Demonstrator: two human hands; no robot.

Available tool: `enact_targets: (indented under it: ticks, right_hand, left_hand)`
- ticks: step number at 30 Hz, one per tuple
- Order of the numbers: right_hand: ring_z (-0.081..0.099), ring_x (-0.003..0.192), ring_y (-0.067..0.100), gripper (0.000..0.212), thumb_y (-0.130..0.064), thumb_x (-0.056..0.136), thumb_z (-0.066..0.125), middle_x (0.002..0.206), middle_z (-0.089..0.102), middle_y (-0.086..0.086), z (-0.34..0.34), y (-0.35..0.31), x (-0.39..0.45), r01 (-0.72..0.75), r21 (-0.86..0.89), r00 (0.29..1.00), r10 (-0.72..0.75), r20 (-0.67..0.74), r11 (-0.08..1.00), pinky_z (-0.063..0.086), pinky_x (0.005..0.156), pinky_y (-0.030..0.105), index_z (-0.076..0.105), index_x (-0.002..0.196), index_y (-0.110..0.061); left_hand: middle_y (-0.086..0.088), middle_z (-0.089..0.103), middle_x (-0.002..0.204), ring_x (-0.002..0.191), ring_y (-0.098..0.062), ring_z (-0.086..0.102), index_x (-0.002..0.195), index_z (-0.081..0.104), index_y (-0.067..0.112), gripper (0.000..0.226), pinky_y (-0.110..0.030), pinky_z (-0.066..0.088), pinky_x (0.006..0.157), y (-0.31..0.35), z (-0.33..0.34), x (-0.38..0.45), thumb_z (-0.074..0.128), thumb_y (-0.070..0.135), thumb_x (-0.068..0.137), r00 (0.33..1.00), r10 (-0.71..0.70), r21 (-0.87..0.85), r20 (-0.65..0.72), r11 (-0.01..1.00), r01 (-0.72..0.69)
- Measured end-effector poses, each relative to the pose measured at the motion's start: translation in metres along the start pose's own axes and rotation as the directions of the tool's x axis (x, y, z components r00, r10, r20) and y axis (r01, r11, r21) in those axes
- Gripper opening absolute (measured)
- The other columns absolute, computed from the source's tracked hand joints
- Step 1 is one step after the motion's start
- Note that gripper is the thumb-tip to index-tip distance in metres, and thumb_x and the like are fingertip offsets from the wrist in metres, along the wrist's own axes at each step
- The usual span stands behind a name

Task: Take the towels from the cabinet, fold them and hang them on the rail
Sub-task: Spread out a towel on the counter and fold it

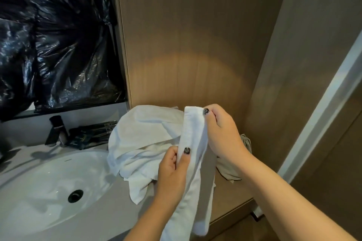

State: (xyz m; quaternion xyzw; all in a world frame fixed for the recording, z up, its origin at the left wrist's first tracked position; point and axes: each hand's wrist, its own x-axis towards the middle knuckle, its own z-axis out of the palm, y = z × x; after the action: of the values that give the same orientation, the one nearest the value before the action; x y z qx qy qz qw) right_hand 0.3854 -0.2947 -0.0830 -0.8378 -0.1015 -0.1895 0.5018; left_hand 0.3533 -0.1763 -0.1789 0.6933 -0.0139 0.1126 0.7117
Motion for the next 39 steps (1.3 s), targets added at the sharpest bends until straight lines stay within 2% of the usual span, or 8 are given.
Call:
enact_targets:
  ticks: [5,9,13,16,22,31,36,39]
  right_hand:
    - [0.051,0.074,0.012,0.022,-0.015,0.101,0.04,0.081,0.055,0.0,-0.026,-0.002,0.017,0.057,0.004,0.996,-0.057,-0.076,0.998,0.042,0.066,0.026,0.058,0.088,-0.011]
    - [0.058,0.08,0.016,0.008,-0.035,0.092,0.062,0.085,0.061,-0.008,-0.032,0.024,-0.008,0.129,0.017,0.981,-0.13,0.147,0.991,0.05,0.066,0.034,0.058,0.093,-0.029]
    - [0.057,0.079,0.012,0.048,-0.071,0.066,0.067,0.087,0.062,-0.009,-0.023,0.052,-0.034,0.19,-0.14,0.901,-0.117,0.417,0.972,0.051,0.063,0.036,0.05,0.103,-0.047]
    - [0.061,0.081,0.007,0.051,-0.077,0.072,0.06,0.09,0.065,-0.016,-0.01,0.06,-0.033,0.315,-0.242,0.857,-0.166,0.487,0.918,0.054,0.065,0.033,0.059,0.107,-0.039]
    - [0.057,0.066,0.012,0.012,-0.033,0.09,0.064,0.073,0.063,-0.009,0.001,0.05,0.003,0.389,-0.19,0.893,-0.319,0.317,0.902,0.047,0.057,0.042,0.065,0.085,-0.022]
    - [0.058,0.077,-0.002,0.009,-0.016,0.094,0.061,0.079,0.063,-0.013,0.017,0.021,0.098,0.21,-0.102,0.974,-0.217,-0.061,0.972,0.039,0.056,0.004,0.067,0.089,-0.022]
    - [0.057,0.069,0.014,0.022,-0.038,0.086,0.07,0.075,0.057,-0.01,0.038,0.014,0.121,0.266,-0.462,0.917,-0.074,0.393,0.846,0.04,0.055,0.027,0.05,0.079,-0.033]
    - [0.063,0.082,0.009,0.061,-0.045,0.072,0.081,0.095,0.063,-0.016,0.068,0.009,0.119,0.229,-0.381,0.815,0.038,0.579,0.896,0.057,0.07,0.03,0.044,0.121,-0.048]
  left_hand:
    - [0.003,0.037,0.06,0.057,-0.007,0.035,0.068,0.044,0.014,0.036,-0.019,0.029,0.055,-0.026,0.0,-0.015,0.054,0.029,0.098,0.999,0.031,0.063,-0.028,0.998,-0.029]
    - [-0.002,0.061,0.074,0.071,-0.009,0.055,0.083,0.063,0.011,0.02,-0.019,0.044,0.067,-0.015,-0.011,-0.008,0.053,0.017,0.1,0.993,0.053,0.01,-0.106,0.999,-0.052]
    - [-0.007,0.064,0.076,0.073,-0.014,0.058,0.077,0.064,0.02,0.022,-0.028,0.047,0.068,0.005,-0.01,-0.011,0.059,0.025,0.098,0.996,0.058,-0.013,-0.073,0.998,-0.059]
    - [0.0,0.055,0.063,0.062,-0.011,0.05,0.067,0.059,0.013,0.026,-0.021,0.042,0.058,0.019,-0.011,-0.007,0.066,0.031,0.084,0.995,0.093,-0.011,-0.047,0.996,-0.094]
    - [0.0,0.058,0.066,0.062,-0.01,0.048,0.077,0.063,0.012,0.024,-0.02,0.04,0.057,0.024,-0.021,0.016,0.074,0.033,0.081,0.993,0.095,-0.053,-0.071,0.994,-0.099]
    - [0.011,0.053,0.056,0.051,-0.003,0.04,0.076,0.065,0.008,0.013,-0.013,0.032,0.049,-0.005,-0.094,0.058,0.072,0.012,0.086,0.989,-0.009,0.039,-0.146,0.999,0.015]
    - [0.01,0.059,0.064,0.058,-0.004,0.049,0.074,0.068,0.019,0.016,-0.013,0.038,0.055,0.023,-0.121,0.102,0.07,0.035,0.074,0.986,0.045,-0.059,-0.158,0.997,-0.055]
    - [0.015,0.065,0.065,0.06,0.001,0.057,0.074,0.068,0.017,0.019,-0.01,0.043,0.06,0.044,-0.129,0.127,0.067,0.035,0.071,0.988,0.128,-0.041,-0.085,0.99,-0.132]
